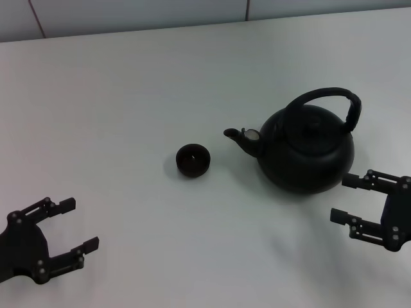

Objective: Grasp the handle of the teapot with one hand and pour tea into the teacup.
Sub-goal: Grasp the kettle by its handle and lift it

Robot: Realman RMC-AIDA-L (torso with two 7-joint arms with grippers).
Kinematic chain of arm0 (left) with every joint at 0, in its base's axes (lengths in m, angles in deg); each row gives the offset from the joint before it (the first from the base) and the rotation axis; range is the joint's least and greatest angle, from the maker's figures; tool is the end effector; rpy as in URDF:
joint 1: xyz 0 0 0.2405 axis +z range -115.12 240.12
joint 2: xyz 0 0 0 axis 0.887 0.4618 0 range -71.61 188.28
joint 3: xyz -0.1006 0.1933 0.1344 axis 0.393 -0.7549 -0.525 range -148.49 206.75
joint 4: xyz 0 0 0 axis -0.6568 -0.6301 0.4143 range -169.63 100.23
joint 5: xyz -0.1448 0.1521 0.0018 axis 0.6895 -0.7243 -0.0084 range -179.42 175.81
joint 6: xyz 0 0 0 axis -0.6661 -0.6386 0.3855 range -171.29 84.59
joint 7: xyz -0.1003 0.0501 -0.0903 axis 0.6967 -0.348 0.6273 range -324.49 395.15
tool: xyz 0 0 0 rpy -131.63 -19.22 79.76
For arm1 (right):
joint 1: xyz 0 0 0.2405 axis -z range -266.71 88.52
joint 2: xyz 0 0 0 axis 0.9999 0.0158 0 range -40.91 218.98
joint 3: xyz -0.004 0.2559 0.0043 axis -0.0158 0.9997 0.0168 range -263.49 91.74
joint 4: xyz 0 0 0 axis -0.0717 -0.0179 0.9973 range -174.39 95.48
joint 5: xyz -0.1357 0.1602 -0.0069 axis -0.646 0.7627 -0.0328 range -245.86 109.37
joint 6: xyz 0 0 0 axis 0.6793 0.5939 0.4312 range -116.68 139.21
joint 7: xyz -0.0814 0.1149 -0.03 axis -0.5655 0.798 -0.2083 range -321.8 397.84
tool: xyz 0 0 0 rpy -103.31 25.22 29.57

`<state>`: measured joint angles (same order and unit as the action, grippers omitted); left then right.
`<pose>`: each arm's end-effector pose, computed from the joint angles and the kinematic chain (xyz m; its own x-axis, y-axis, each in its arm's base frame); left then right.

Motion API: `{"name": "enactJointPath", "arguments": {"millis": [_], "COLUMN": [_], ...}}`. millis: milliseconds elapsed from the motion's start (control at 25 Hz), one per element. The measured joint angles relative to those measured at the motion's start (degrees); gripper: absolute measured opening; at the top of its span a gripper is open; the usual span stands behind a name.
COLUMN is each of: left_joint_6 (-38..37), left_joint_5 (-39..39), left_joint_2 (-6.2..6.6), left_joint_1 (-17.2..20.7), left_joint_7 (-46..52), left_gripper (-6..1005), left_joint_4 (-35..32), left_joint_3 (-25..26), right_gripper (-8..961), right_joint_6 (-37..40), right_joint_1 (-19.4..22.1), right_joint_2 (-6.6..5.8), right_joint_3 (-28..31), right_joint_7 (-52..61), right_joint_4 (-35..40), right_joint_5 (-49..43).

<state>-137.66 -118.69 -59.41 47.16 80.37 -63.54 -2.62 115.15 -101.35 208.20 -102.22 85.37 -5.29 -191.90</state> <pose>-0.3446 0.2289 -0.0046 0.8655 0.1306 0.4835 0.3201 -0.8868 -0.3333 0.3539 0.2011 0.0241 0.8088 -0.1527 -0.5679 -0.4168 -0.8301 -0.3704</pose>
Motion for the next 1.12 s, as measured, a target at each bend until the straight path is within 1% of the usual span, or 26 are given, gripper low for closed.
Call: {"name": "enactJointPath", "arguments": {"millis": [160, 280, 320, 360, 440, 480, 520, 560, 640, 680, 720, 760, 880, 920, 1120], "left_joint_6": [0.3, 0.3, 0.4, 0.4, 0.4, 0.4, 0.4, 0.4, 0.4, 0.5, 0.6, 0.6, 0.7, 0.8, 0.8], "left_joint_5": [0.4, 0.5, 0.5, 0.5, 0.5, 0.6, 0.6, 0.6, 0.6, 0.6, 0.6, 0.6, 0.6, 0.6, 0.7], "left_joint_2": [0.07, 0.09, 0.05, 0.05, -0.01, -0.03, -0.06, -0.06, -0.11, -0.13, -0.13, -0.13, -0.13, -0.13, -0.11], "left_joint_1": [-0.2, -0.3, -0.4, -0.4, -0.5, -0.5, -0.6, -0.6, -0.7, -0.8, -1.0, -1.0, -1.3, -1.3, -1.5], "left_joint_7": [0.1, 0.4, 0.5, 0.5, 0.6, 0.6, 0.6, 0.6, 0.6, 0.6, 0.5, 0.5, 0.4, 0.4, 0.4], "left_gripper": [805, 805, 805, 805, 805, 805, 805, 805, 805, 805, 805, 805, 805, 805, 805], "left_joint_4": [0.0, 0.0, 0.1, 0.1, 0.2, 0.2, 0.2, 0.2, 0.3, 0.4, 0.4, 0.4, 0.5, 0.5, 0.5], "left_joint_3": [0.5, 0.9, 1.2, 1.2, 1.6, 1.6, 1.7, 1.7, 1.7, 1.7, 1.7, 1.7, 1.7, 1.7, 1.7], "right_gripper": [631, 629, 629, 628, 627, 626, 626, 625, 624, 624, 623, 623, 621, 620, 618], "right_joint_6": [0.1, 0.2, 0.3, 0.3, 0.4, 0.4, 0.1, 0.1, -0.5, -1.0, -2.7, -2.7, -6.8, -9.9, -13.0], "right_joint_1": [0.3, 1.2, 2.3, 2.3, 3.7, 4.5, 5.9, 5.9, 6.7, 7.0, 7.4, 7.4, 7.8, 7.8, 6.8], "right_joint_2": [0.08, 0.11, 0.16, 0.16, 0.14, 0.15, 0.13, 0.13, 0.13, 0.16, 0.22, 0.22, 0.49, 0.54, 0.35], "right_joint_3": [0.0, 0.3, 0.6, 0.6, 0.8, 0.8, 1.5, 1.5, 4.0, 6.3, 10.7, 10.7, 18.0, 21.6, 23.2], "right_joint_7": [-0.6, -2.6, -4.9, -4.9, -7.7, -9.5, -13.7, -13.7, -18.6, -21.6, -27.3, -27.3, -37.1, -41.7, -43.6], "right_joint_4": [-0.9, -2.6, -4.5, -4.5, -7.3, -9.3, -13.6, -13.6, -19.3, -23.2, -30.1, -30.1, -40.0, -44.6, -47.1], "right_joint_5": [0.0, 1.9, 4.5, 4.5, 8.1, 10.2, 14.6, 14.6, 18.3, 19.9, 21.7, 21.7, 22.5, 22.6, 22.6]}}
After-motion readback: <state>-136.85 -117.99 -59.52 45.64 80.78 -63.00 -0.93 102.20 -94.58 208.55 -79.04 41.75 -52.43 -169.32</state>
